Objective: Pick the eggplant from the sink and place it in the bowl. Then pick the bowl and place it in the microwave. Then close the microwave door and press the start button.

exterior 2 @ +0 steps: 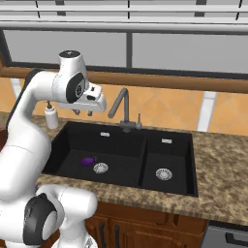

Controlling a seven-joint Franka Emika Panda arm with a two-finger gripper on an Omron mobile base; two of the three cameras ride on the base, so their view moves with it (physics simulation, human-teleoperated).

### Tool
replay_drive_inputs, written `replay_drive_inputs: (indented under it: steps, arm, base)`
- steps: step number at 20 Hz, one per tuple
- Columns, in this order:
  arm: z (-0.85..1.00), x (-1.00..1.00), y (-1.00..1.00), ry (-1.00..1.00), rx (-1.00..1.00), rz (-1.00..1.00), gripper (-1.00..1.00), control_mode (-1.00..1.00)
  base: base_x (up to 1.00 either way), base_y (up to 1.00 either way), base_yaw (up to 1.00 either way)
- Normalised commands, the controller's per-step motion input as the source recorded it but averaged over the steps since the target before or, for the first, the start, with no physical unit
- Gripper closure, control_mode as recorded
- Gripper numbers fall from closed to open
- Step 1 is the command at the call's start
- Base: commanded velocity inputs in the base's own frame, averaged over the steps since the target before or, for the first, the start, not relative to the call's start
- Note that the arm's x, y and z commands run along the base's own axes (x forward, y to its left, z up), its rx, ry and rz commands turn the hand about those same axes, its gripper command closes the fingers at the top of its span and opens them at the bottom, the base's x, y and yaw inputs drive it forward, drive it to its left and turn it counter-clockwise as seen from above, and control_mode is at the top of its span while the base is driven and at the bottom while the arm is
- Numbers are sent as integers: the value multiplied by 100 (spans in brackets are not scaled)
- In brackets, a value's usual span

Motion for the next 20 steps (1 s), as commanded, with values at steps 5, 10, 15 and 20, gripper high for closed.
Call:
replay_drive_inputs:
  steps: [5, 10, 15, 20]
  arm:
    - [-50, 9, 32, 21, -31, -1, -100, -100]
    - [-100, 46, 100, 9, -29, 0, -100, -100]
    - [-100, 62, 60, 1, 0, 1, -100, -100]
    - [-100, 41, 11, 0, 10, -3, -100, -100]
  base:
    - [0, 0, 0]
    - [0, 0, 0]
    - [0, 0, 0]
    - [0, 0, 0]
